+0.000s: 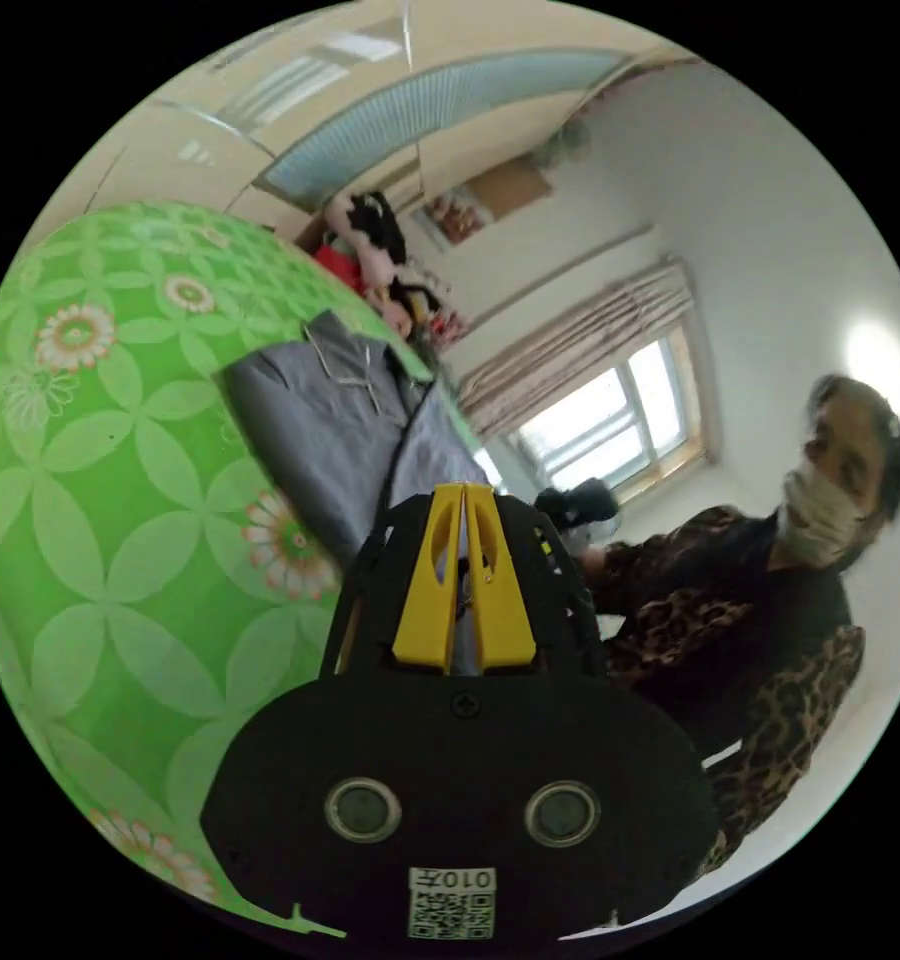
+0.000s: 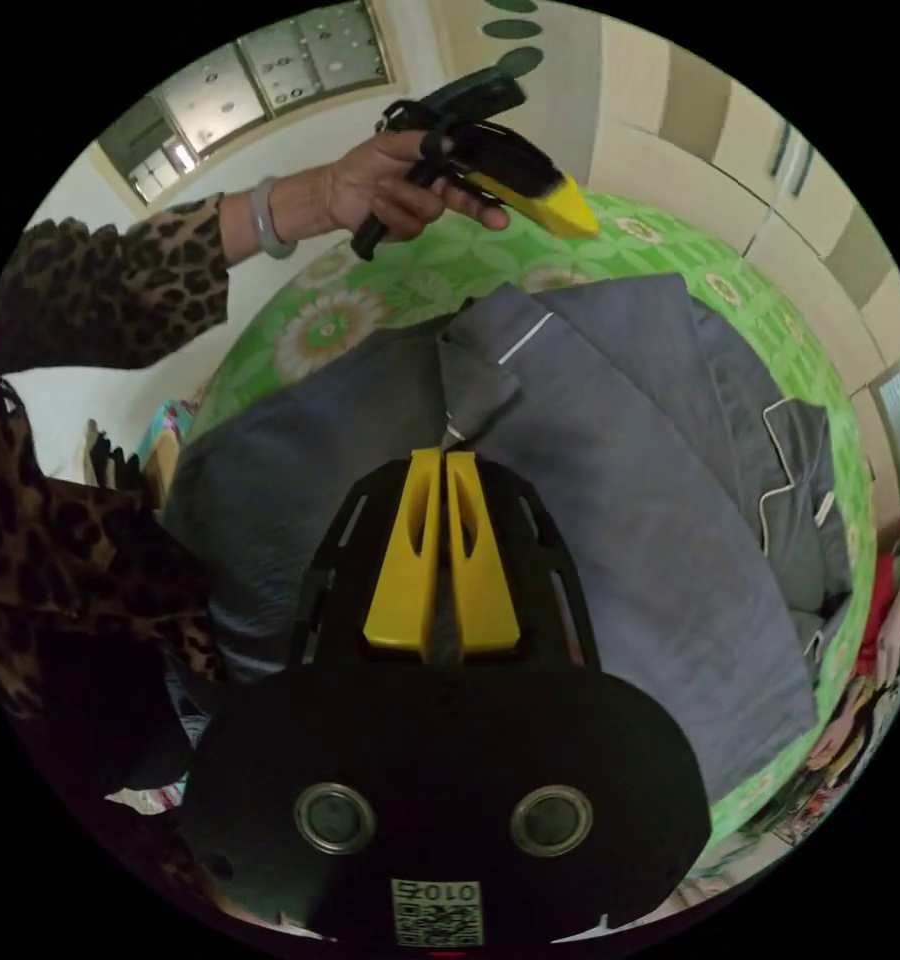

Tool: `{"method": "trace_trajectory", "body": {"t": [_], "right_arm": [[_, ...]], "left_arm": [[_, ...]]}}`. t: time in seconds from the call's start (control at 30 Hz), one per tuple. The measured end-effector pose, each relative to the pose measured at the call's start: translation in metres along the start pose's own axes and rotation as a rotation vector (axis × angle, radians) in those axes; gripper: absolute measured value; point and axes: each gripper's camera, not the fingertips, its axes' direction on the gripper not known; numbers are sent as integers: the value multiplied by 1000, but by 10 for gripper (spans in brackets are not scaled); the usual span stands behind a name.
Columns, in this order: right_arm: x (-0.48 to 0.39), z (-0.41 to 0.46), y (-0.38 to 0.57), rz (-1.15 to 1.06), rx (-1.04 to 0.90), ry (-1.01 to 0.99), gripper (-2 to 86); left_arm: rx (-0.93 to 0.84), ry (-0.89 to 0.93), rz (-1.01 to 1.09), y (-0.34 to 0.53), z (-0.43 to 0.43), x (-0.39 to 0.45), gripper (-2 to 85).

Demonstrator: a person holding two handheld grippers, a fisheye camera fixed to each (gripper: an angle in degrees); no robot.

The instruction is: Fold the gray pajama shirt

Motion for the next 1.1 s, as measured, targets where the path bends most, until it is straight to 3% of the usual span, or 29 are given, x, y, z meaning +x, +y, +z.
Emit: {"method": "trace_trajectory", "body": {"t": [0.27, 0.43, 0.6, 0.73, 0.83, 0.93, 1.1], "right_arm": [[-38, -1, -13, -191, -118, 210, 12], [-52, -12, -3, -156, -100, 285, 12], [-40, -33, 17, -4, -10, 170, 11], [-34, -40, 57, 3, -74, -197, 13], [-10, -58, 116, 193, -25, -268, 17], [47, -93, 198, 592, 75, -143, 27], [148, -142, 305, 1060, 288, -64, 52]], "left_arm": [[-373, -55, 39, -24, 87, 6, -2], [-504, -117, 125, -21, 100, 15, -2], [-511, -160, 103, -18, 101, 8, -2], [-459, -149, 58, -14, 97, -1, -2], [-411, -149, 17, -7, 86, -5, -2], [-363, -161, 18, 9, 66, 4, -2], [-86, -118, -101, 45, 31, 0, -2]]}}
